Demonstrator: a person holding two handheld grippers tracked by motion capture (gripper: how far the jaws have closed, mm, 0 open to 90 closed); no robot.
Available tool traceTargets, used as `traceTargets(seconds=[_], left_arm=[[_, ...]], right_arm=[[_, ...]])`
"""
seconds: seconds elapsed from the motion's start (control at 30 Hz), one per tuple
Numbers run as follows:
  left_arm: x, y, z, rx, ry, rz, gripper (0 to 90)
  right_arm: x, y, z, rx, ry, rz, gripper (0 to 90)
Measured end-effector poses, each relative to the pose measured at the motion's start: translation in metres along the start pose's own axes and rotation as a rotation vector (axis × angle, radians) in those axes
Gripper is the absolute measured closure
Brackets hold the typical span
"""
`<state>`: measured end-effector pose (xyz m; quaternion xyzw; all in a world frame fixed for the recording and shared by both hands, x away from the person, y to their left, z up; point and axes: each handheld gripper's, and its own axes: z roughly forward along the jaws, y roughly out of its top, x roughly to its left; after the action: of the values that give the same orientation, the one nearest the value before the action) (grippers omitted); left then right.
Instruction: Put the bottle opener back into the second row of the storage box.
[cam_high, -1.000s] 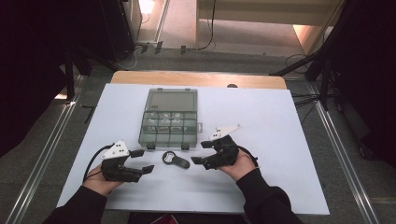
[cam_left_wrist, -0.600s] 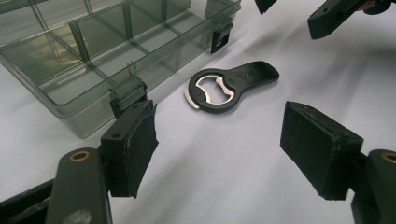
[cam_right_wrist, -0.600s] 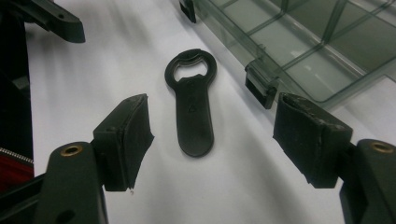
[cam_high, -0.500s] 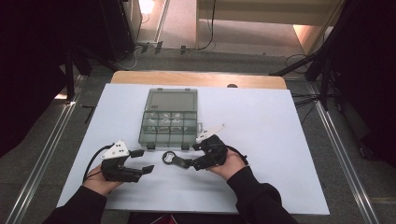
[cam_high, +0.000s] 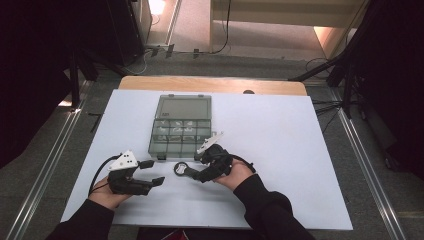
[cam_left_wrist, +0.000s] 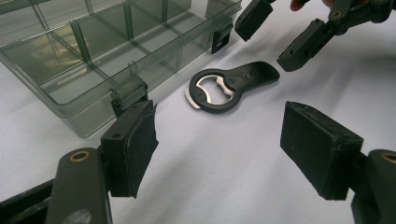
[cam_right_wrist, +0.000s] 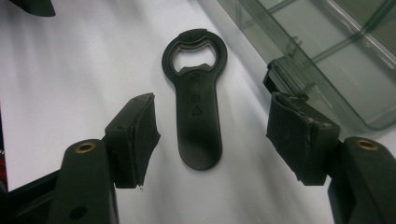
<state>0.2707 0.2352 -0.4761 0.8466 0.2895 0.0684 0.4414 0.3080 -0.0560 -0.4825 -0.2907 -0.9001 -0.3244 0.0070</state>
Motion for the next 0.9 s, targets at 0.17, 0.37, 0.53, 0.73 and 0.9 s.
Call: traceTargets(seconds=[0.17,0.37,0.53,0.73,0.9], left_arm=[[0.0,0.0,0.0,0.0,0.0,0.001,26.8],[0.0,0.0,0.0,0.001,-0.001,0.001,26.8],[0.0,0.0,0.0,0.001,-0.003,-0.001,26.8],[0.0,0.0,0.0,0.001,-0.003,0.001,26.8],[0.0,0.0,0.0,-0.001,-0.006,0.001,26.8]], right_arm=[[0.002,0.005,0.005,0.029,0.0,-0.014,36.8],[0.002,0.011,0.012,0.081,0.004,-0.037,38.9],[0.004,0.016,0.016,0.115,-0.008,-0.041,40.6],[0.008,0.025,0.022,0.145,-0.019,-0.062,43.8],[0.011,0.028,0.029,0.163,-0.035,-0.088,45.3]])
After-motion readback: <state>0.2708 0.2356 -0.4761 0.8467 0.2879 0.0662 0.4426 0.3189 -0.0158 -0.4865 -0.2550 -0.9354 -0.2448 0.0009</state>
